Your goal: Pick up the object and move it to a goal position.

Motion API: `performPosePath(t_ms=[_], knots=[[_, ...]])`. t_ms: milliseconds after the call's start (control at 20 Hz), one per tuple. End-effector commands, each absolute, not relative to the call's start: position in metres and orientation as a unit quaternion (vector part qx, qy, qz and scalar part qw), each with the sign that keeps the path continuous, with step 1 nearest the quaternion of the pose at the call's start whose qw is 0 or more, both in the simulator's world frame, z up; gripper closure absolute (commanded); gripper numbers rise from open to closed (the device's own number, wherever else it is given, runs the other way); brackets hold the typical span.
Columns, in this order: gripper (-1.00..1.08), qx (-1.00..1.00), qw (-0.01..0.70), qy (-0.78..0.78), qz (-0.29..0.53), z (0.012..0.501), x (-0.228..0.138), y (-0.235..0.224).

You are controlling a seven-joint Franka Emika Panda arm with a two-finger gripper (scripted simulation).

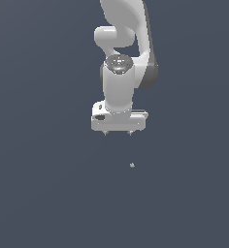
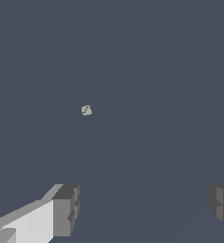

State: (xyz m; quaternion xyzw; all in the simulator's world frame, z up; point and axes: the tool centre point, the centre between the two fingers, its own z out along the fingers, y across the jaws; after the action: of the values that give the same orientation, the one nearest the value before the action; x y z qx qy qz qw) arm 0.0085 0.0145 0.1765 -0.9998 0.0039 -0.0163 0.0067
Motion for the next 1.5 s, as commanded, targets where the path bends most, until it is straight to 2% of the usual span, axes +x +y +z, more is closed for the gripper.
performPosePath(t_ms=[0, 800, 1450], knots=[[-0.92, -1.0, 0.007, 0.004, -0.016, 0.177, 0.008, 0.015], [-0.92, -1.0, -0.006, 0.003, -0.002, 0.163, 0.002, 0.021], [-0.92, -0.995, -0.002, 0.102, 0.0, 0.149, 0.016, 0.029]])
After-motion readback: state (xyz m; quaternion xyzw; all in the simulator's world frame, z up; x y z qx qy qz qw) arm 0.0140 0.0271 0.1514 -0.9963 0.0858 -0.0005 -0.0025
